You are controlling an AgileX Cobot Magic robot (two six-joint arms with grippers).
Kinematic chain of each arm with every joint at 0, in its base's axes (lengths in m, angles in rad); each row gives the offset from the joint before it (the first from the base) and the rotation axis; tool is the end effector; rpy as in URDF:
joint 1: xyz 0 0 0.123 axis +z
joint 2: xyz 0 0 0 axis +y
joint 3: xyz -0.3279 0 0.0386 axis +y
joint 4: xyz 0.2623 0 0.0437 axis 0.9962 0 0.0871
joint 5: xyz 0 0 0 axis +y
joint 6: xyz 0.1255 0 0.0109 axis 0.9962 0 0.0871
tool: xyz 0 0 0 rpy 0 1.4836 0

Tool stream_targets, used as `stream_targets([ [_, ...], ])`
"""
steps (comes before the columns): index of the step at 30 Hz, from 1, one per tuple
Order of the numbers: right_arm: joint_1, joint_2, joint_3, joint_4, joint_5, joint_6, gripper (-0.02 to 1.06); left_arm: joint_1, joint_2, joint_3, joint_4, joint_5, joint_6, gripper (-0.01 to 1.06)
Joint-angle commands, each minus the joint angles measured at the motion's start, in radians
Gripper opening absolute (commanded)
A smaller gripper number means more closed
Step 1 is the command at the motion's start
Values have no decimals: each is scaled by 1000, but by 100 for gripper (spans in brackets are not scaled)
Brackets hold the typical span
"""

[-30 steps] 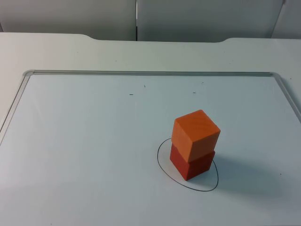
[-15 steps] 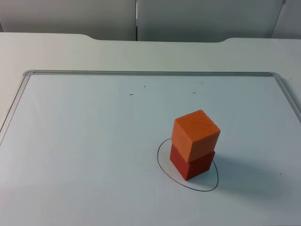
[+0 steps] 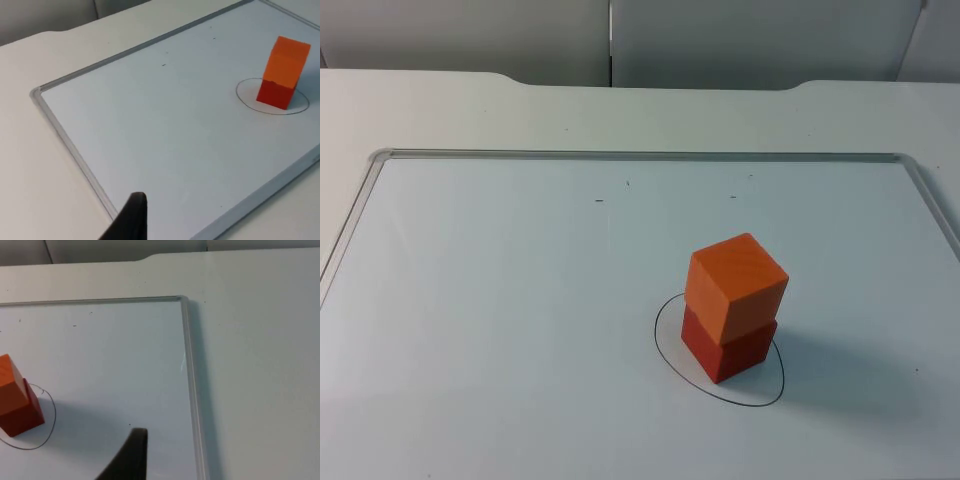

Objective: Pick up one cube with the left hand and another cube with the right hand. First place the cube in the right hand at the target position, then stack the cube in the left hand on top.

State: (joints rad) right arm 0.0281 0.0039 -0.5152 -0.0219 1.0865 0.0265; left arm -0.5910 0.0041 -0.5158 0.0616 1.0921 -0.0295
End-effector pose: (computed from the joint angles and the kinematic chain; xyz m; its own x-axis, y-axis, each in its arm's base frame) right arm -0.0091 -0.0027 0.2702 -0.4687 0.0031 -0.8833 -0.0033 1.0000 0.0053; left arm -0.0042 0.0111 0.2700 -0.3931 0.2625 -0.8812 0.5159 0.8563 0.0249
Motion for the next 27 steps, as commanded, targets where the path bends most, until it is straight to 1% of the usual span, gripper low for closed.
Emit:
stream_targets([
  [1,-9,-4,6,1,-6,-7,105,33,-4,3,-4,-14,-5,104],
  [6,-7,-4,6,1,-6,-4,105,157,-4,3,-4,-14,-5,104],
  [8,-7,-4,6,1,-6,-4,105,169,-4,3,-4,-14,-5,104],
  [9,-7,-4,6,1,-6,-4,105,202,-4,3,-4,-14,-5,104],
  [13,-7,-4,6,1,-6,-4,105,267,-4,3,-4,-14,-5,104],
  [14,-7,-4,6,1,-6,-4,105,267,-4,3,-4,-14,-5,104],
  [19,-7,-4,6,1,-6,-4,105,362,-4,3,-4,-14,-5,104],
  [20,-7,-4,6,1,-6,-4,105,362,-4,3,-4,-14,-5,104],
  [23,-7,-4,6,1,-6,-4,105,421,-4,3,-4,-14,-5,104],
  [27,-7,-4,6,1,-6,-4,105,468,-4,3,-4,-14,-5,104],
])
